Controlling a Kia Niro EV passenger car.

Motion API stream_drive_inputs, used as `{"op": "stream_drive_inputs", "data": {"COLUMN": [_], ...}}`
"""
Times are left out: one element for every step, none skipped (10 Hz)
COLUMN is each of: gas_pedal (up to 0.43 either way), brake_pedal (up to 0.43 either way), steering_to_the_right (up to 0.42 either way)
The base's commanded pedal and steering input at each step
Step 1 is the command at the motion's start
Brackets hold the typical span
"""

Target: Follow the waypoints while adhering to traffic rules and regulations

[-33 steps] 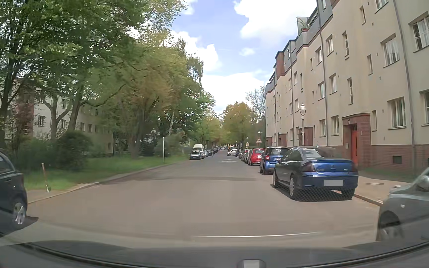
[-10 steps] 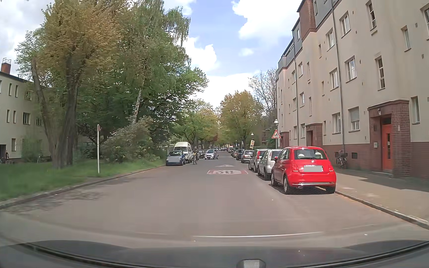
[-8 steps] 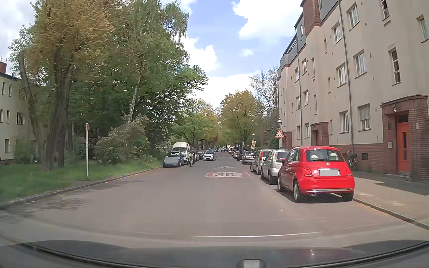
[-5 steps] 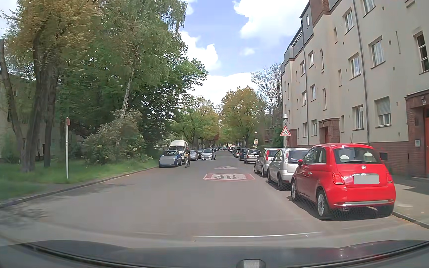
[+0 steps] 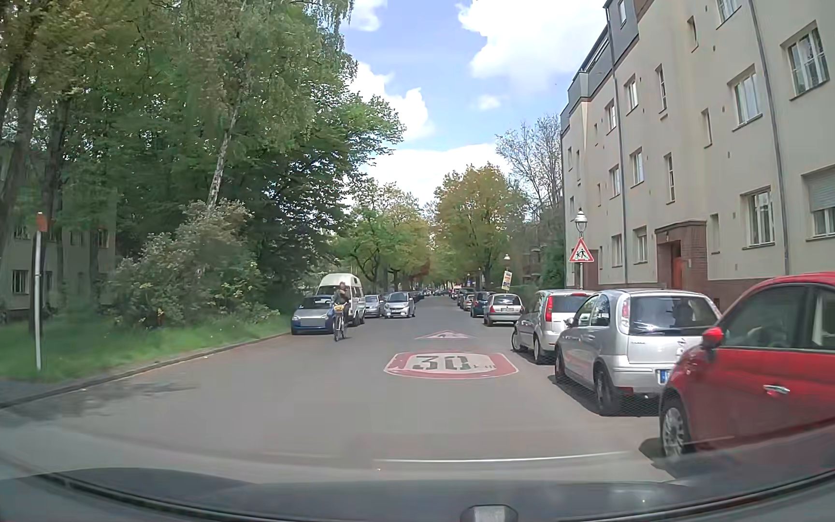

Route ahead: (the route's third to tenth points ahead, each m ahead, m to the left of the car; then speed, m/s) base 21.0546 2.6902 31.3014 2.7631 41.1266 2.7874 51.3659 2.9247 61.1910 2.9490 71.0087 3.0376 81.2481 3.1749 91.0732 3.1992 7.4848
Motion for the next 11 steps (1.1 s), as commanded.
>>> {"op": "stream_drive_inputs", "data": {"gas_pedal": [0.087,0.087,0.087,0.087,0.087,0.087,0.087,0.087,0.087,0.087,0.087], "brake_pedal": [0.018,0.018,0.018,0.018,0.018,0.018,0.018,0.018,0.018,0.018,0.018], "steering_to_the_right": [-0.006,-0.007,-0.007,-0.007,-0.006,-0.004,-0.003,0.000,0.004,0.006,0.008]}}
